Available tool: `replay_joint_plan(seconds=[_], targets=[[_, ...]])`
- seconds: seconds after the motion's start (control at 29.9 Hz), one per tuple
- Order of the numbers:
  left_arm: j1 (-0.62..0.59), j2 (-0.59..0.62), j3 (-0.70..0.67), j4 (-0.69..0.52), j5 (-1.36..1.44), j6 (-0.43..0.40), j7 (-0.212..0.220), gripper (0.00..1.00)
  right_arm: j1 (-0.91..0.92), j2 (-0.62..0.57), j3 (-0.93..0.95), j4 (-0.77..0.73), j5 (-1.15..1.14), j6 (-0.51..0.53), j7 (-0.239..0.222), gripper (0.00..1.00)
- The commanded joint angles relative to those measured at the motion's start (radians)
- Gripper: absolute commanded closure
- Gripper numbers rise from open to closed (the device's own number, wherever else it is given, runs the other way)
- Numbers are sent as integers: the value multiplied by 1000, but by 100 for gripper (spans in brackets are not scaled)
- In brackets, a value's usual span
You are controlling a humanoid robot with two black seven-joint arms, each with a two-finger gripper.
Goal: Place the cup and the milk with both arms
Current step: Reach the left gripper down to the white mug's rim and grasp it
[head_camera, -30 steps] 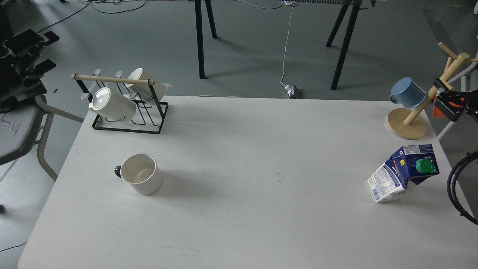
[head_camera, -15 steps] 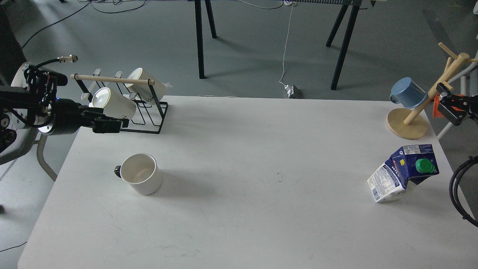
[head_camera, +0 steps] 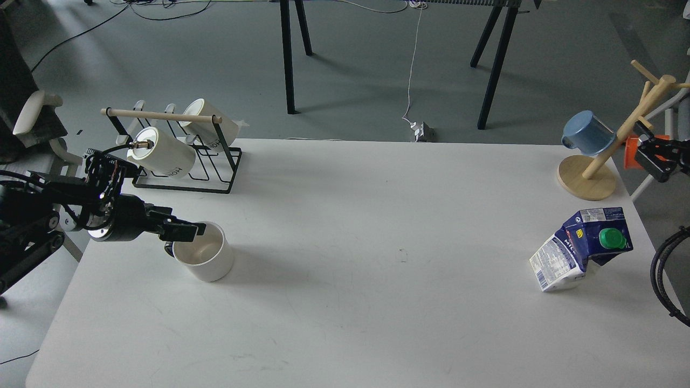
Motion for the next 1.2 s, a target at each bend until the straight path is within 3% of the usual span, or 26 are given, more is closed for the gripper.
replay_joint_plan(seconds=[0.0, 0.3, 0.47, 0.54, 0.67, 0.77, 0.87, 0.94, 1.07, 1.17], targets=[[18, -2, 1, 9, 0, 0, 0, 1, 0, 2, 0, 0, 0, 0, 0, 1], [38, -50, 1, 52, 0, 0, 0, 2, -1, 0, -3, 0, -2, 0, 0, 1], [48, -57, 1, 60, -3, 0, 0, 12, -6, -1, -3, 0, -2, 0, 0, 1], [56, -59, 1, 60, -2, 0, 0, 18, -11, -3, -2, 0, -2, 0, 0, 1], [67, -59, 15, 58, 0, 33, 0, 41, -12, -3, -2, 0, -2, 0, 0, 1], [67, -57, 44, 60, 0, 85, 0, 69, -17, -3, -2, 0, -2, 0, 0, 1], [65, -56, 68, 58, 0, 113, 0, 82, -18, -3, -2, 0, -2, 0, 0, 1], [65, -56, 71, 60, -3, 128, 0, 98, -18, -3, -2, 0, -2, 0, 0, 1], [62, -54, 71, 58, -6, 231, 0, 100, -21, -3, -2, 0, -2, 0, 0, 1], [50, -50, 70, 55, -8, 232, 0, 100, -21, -3, -2, 0, -2, 0, 0, 1]])
